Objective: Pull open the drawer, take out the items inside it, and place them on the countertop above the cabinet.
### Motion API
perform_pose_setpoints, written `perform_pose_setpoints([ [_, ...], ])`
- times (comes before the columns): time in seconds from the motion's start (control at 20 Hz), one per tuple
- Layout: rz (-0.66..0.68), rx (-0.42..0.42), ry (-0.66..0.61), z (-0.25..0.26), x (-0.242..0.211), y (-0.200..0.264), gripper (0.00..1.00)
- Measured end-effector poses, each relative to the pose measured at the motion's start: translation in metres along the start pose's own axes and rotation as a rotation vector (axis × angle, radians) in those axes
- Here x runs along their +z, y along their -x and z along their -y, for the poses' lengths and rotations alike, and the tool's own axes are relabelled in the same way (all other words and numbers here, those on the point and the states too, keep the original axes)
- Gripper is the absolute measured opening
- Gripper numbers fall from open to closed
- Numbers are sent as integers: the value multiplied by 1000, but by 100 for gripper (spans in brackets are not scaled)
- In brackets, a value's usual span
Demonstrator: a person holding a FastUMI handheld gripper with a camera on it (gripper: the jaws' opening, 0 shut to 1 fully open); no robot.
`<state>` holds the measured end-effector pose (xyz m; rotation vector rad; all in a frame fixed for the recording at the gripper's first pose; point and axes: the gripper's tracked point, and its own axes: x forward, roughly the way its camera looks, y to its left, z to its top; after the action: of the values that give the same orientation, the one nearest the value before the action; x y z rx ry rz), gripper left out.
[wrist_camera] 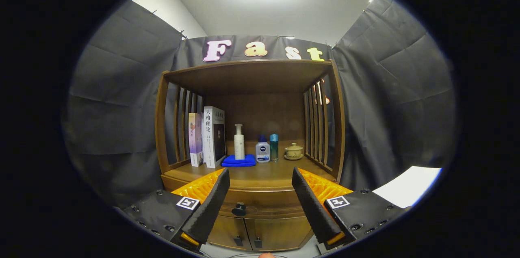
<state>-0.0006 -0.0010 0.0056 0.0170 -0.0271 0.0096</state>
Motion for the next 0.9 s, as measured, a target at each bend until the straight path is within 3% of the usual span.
perform_pose_setpoints([
  [0.3, 54, 34, -32, -9, -5, -16, 98],
  [0.9, -65, 81, -32, -38, -102, -98, 98],
])
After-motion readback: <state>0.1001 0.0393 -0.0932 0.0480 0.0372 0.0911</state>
